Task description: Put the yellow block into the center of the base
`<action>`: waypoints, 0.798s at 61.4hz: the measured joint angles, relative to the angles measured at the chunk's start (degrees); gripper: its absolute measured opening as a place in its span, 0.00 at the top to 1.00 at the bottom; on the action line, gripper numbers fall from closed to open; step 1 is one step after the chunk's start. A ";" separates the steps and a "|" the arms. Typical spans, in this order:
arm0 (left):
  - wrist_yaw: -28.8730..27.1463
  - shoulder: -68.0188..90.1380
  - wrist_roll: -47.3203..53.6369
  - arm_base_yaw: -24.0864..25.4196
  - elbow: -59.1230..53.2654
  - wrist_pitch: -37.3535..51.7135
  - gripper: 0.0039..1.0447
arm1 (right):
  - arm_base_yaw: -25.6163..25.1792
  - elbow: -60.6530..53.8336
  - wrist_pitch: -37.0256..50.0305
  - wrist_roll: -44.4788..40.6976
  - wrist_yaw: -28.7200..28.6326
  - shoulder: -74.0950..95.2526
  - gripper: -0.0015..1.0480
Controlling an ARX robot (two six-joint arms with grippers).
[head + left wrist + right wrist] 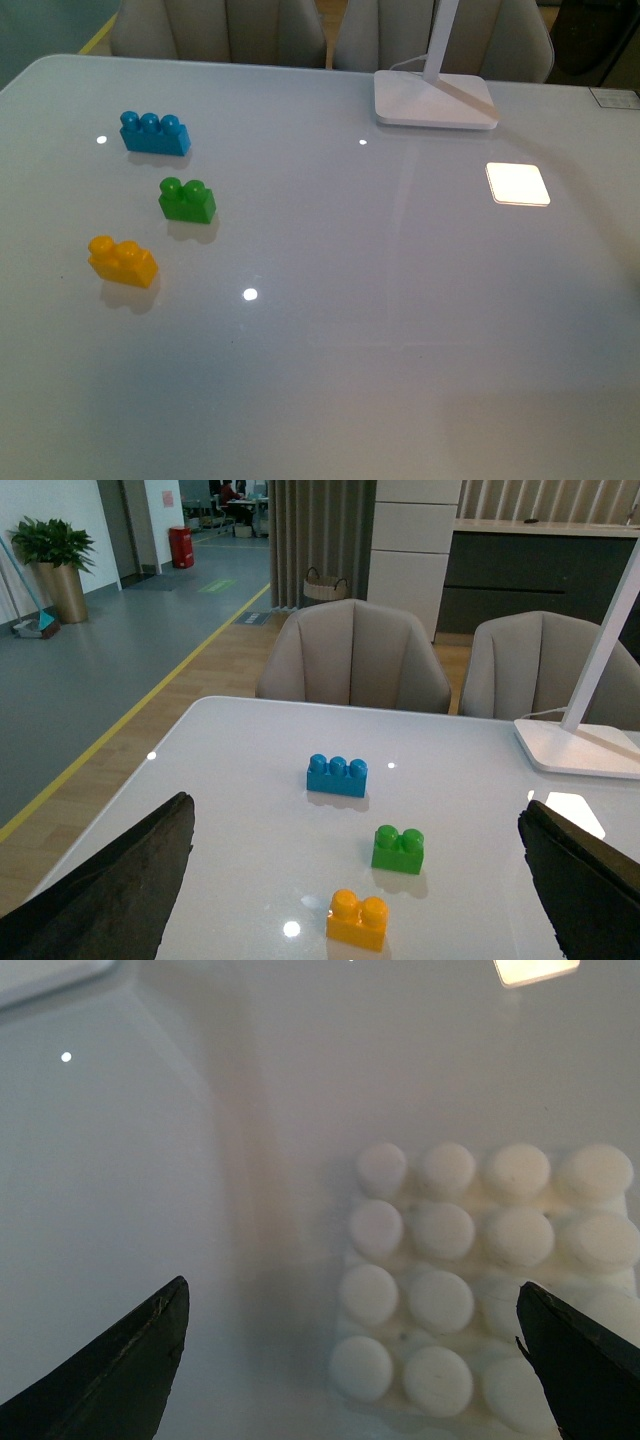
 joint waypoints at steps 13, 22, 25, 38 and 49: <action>0.00 0.00 0.02 0.00 0.00 0.00 0.07 | -2.27 7.32 -4.98 -2.40 0.83 5.29 0.08; 0.00 0.00 0.00 0.00 0.00 0.00 0.07 | -2.71 10.32 -6.84 -3.52 0.70 7.15 0.08; 0.00 0.00 0.02 0.00 0.00 0.00 0.07 | -2.86 11.17 -7.39 -3.78 0.50 7.91 0.08; 0.00 0.00 0.02 0.00 0.00 0.00 0.07 | -3.06 13.97 -9.07 -4.96 0.37 11.26 0.08; 0.00 0.00 0.02 0.00 0.00 0.00 0.07 | -3.39 16.46 -10.12 -5.01 0.31 13.27 0.08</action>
